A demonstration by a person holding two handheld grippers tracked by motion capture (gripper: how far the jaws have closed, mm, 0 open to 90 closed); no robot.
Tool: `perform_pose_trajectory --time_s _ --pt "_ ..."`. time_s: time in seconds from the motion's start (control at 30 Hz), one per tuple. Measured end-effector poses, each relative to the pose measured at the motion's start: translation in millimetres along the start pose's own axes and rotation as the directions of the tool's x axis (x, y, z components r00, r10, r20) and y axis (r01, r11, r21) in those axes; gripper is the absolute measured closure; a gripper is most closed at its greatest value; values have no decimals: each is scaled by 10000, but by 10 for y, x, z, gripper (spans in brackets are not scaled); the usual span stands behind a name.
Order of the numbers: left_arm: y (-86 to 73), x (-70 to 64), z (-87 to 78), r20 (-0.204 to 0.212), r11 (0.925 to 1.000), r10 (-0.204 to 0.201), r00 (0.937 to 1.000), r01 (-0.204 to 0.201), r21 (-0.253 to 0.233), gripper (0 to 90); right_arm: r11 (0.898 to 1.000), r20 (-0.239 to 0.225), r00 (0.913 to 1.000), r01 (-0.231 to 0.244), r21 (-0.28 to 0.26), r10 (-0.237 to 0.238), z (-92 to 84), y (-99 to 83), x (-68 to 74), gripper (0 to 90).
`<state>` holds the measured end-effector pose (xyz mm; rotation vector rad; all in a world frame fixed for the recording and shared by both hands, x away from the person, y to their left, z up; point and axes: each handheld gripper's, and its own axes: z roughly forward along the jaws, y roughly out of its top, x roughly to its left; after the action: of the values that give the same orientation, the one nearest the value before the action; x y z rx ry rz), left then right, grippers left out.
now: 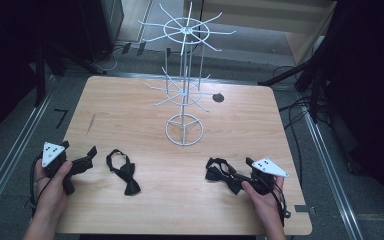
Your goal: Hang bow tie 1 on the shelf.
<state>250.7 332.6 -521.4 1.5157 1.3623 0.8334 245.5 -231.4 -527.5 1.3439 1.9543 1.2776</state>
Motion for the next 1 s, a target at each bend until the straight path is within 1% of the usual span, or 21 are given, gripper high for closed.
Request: perform_pose_trajectory --time_s 0.17,0.3,0.33,0.37,0.4,0.53,0.6,0.67,0.77,0.8,0.9,1.0 --pt "0 1 1 12 10000 -12 10000 12 5 0 9997 -56 9999 127 223 -126 36 -13 35 277" --pt "1 1 1 -3 10000 -39 10000 39 8 0 9992 -119 9999 127 380 -123 59 -18 58 281" --pt "0 -2 3 -93 10000 -74 9999 74 -7 47 9984 -62 9998 202 531 -199 78 -25 68 282" --pt "-1 -7 5 -224 9999 -101 9997 101 -18 68 9981 -23 9998 193 585 -192 84 -27 73 283" --pt "0 -10 6 -236 10000 -40 9997 40 -11 68 9981 -39 9998 178 597 -176 90 -29 74 282" --pt "0 -10 6 -225 10000 -65 9997 65 -24 68 9975 -48 9999 143 690 -140 100 -33 72 282" --pt "0 -8 7 -213 10000 -82 9997 81 -29 68 9973 -142 9999 61 730 -50 105 -37 74 281" --pt "0 -8 6 -218 10000 -75 9997 74 -23 68 9973 -148 9999 86 733 -76 108 -37 76 281" --pt "0 -11 5 -223 10000 -28 9997 28 -24 68 9970 -283 9995 128 765 -106 109 -37 92 281" --pt "0 -11 5 -224 10000 -28 9997 28 -26 68 9971 -395 9992 120 747 -91 109 -35 101 281" --pt "0 -10 5 -231 10000 -35 9997 35 -16 68 9973 -476 9988 134 725 -100 108 -33 107 282" --pt "0 -9 5 -219 10000 -67 9997 66 -21 68 9962 -558 9984 77 873 -28 120 -38 108 288"
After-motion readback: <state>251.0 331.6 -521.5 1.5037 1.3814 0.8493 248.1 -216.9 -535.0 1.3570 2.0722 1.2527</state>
